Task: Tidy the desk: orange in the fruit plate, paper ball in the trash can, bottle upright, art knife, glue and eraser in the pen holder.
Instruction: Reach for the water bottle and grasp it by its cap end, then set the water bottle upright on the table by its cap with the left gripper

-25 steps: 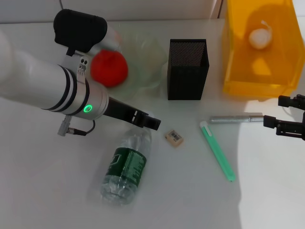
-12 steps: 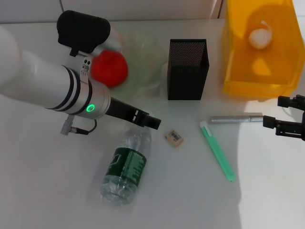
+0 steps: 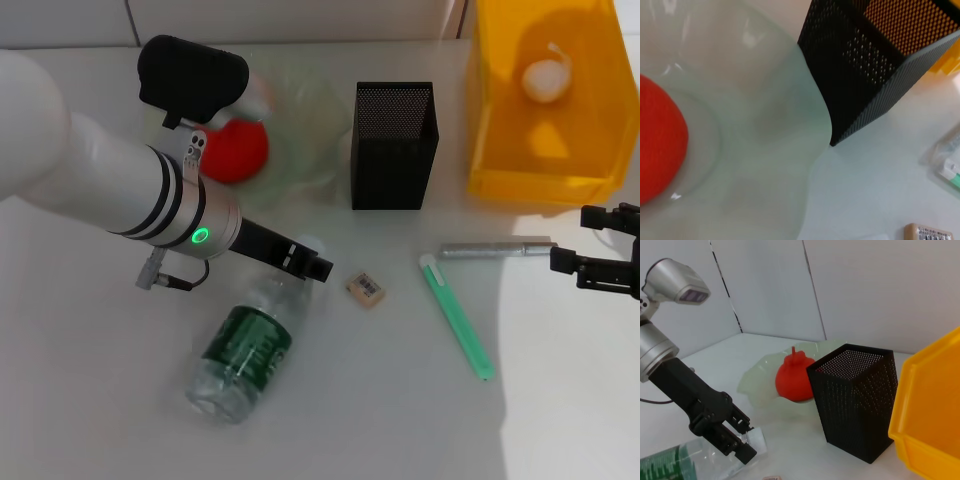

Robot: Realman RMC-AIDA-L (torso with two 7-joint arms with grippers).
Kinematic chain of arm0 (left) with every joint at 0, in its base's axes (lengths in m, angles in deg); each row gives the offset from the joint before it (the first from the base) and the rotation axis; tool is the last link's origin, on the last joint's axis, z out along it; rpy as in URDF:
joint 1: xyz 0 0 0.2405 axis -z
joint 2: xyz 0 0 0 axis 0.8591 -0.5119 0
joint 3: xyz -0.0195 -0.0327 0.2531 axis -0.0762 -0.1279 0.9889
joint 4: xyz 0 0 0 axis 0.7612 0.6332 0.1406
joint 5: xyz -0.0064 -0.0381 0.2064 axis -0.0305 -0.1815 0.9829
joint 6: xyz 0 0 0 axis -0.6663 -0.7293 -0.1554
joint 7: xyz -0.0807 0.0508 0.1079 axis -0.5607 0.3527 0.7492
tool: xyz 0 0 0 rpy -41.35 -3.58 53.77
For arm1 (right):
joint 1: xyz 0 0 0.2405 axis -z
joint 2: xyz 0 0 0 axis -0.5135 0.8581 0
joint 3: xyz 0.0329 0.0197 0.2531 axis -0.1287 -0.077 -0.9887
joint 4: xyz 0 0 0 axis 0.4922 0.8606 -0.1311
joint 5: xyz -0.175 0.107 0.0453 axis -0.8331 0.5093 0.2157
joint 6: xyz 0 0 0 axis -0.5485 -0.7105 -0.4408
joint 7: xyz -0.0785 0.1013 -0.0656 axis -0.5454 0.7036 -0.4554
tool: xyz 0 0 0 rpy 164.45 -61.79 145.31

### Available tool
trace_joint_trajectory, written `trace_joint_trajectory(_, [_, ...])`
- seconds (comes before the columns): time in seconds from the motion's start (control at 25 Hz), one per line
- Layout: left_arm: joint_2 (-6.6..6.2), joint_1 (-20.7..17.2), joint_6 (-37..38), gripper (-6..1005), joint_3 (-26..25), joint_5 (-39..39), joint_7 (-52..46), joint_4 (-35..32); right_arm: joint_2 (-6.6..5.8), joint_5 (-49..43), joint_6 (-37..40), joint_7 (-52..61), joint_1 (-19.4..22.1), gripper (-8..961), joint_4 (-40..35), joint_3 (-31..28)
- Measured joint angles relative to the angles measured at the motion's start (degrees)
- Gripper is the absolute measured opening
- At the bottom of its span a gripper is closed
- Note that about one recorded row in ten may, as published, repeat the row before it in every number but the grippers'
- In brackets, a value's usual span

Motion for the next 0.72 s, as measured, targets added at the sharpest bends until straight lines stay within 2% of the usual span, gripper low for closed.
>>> trace_joint_trajectory(0.12, [-0.01,0.63,0.17,565,0.51,-0.03,0.08,0.51,0.00,-0.05,0.02,0.00,0.19,844,0.00,0.00])
trace_joint_trajectory(0.4, [-0.01,1.71,2.17,509,2.79,0.42,1.23,-0.88,-0.03,-0.22,0.09,0.09,0.39,844,0.00,0.00])
trace_joint_trajectory(0.52, [-0.05,0.61,3.54,484,3.24,1.27,1.23,-5.21,-0.10,-0.26,0.18,0.09,0.37,844,0.00,-0.01])
trace_joint_trajectory(0.72, [-0.50,-3.84,7.85,444,1.63,3.76,4.01,-17.96,-0.11,-0.35,0.38,0.09,0.38,844,-0.10,0.01])
